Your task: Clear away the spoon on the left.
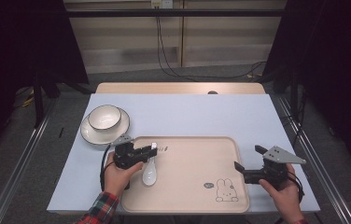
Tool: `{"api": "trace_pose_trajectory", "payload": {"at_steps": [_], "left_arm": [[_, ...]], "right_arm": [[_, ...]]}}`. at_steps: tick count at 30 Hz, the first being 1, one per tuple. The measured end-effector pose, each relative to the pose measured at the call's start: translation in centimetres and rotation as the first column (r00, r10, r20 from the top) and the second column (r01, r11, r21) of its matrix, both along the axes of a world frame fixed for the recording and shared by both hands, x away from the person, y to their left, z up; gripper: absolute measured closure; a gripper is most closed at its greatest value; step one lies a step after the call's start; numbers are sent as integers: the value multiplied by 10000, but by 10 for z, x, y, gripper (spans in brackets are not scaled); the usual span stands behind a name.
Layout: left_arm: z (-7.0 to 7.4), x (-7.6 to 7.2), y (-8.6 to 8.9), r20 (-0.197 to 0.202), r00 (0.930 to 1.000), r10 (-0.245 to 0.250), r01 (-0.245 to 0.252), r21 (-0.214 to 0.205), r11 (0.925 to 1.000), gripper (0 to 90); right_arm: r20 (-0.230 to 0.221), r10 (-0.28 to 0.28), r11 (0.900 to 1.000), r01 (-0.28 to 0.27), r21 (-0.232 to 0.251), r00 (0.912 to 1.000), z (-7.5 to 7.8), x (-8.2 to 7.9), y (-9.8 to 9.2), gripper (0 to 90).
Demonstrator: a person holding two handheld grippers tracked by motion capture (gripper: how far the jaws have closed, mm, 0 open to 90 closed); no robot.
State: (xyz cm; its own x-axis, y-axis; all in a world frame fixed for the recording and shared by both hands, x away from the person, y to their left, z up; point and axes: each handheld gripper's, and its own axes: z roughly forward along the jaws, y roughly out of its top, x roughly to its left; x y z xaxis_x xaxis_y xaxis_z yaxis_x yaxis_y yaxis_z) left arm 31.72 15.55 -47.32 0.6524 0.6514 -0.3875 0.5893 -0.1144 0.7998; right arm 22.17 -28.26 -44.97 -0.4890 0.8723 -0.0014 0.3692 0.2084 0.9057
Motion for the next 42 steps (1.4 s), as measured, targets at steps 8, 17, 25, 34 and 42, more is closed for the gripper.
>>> {"api": "trace_pose_trajectory", "payload": {"at_steps": [8,17,25,34,42], "left_arm": [[-2,1,-5,-3,10000,43,-43,203,9998,618],[1,-1,-6,213,9994,283,-294,541,9981,525],[3,0,-3,486,9982,365,-403,786,9961,381],[8,-2,3,765,9963,393,-449,737,9963,293],[19,-7,14,1131,9928,390,-460,605,9971,222]], "right_arm": [[20,113,9999,-113,-23,9999,-1,3,1,16],[40,129,9999,-128,-74,9999,2,-1,2,16],[46,163,9997,-162,-156,9999,4,-3,3,16],[47,136,9998,-136,-126,9999,3,-2,1,15],[4,21,9999,-21,-135,10000,2,0,0,11]]}}
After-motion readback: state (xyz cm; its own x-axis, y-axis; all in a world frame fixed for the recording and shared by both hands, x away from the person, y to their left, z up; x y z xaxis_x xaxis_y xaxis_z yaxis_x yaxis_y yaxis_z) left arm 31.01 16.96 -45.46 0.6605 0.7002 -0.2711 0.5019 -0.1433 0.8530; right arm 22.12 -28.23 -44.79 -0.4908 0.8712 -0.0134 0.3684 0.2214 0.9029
